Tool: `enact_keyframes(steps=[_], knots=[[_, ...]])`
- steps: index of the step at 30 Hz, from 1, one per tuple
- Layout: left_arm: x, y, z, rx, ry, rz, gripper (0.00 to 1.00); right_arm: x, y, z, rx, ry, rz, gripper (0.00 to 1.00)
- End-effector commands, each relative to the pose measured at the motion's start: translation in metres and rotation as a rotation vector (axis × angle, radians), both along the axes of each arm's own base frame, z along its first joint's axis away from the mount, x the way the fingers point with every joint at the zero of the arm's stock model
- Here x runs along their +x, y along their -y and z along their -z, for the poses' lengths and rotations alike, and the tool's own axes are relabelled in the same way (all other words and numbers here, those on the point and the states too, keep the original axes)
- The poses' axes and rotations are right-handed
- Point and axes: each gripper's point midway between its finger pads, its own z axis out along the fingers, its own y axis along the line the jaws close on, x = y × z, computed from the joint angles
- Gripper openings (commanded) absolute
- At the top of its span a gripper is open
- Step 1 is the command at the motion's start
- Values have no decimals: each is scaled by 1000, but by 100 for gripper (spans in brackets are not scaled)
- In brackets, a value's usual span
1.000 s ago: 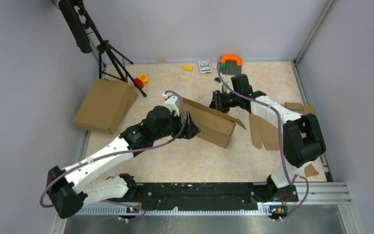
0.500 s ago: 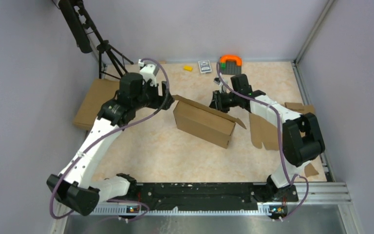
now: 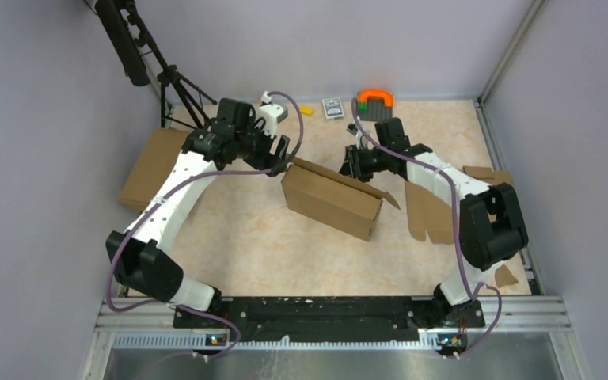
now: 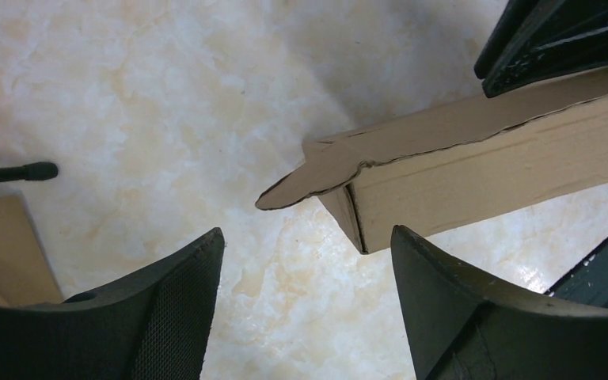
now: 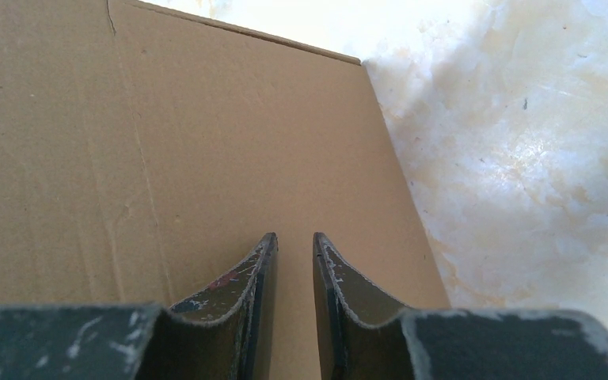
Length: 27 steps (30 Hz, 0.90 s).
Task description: Fold the paper box
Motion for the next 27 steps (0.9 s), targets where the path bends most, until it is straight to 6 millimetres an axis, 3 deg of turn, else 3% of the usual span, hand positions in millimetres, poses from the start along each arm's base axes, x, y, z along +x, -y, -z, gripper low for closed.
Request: enact_keyframes(steps=[1, 16, 27], knots=[[3, 14, -25, -51, 68, 106, 77, 6, -8, -18, 30, 60, -30, 23], [13, 22, -1, -24, -59, 135, 64, 6, -8, -17, 30, 57, -29, 23], [13, 23, -3, -38, -99, 83, 18, 6, -8, -17, 30, 54, -27, 23]])
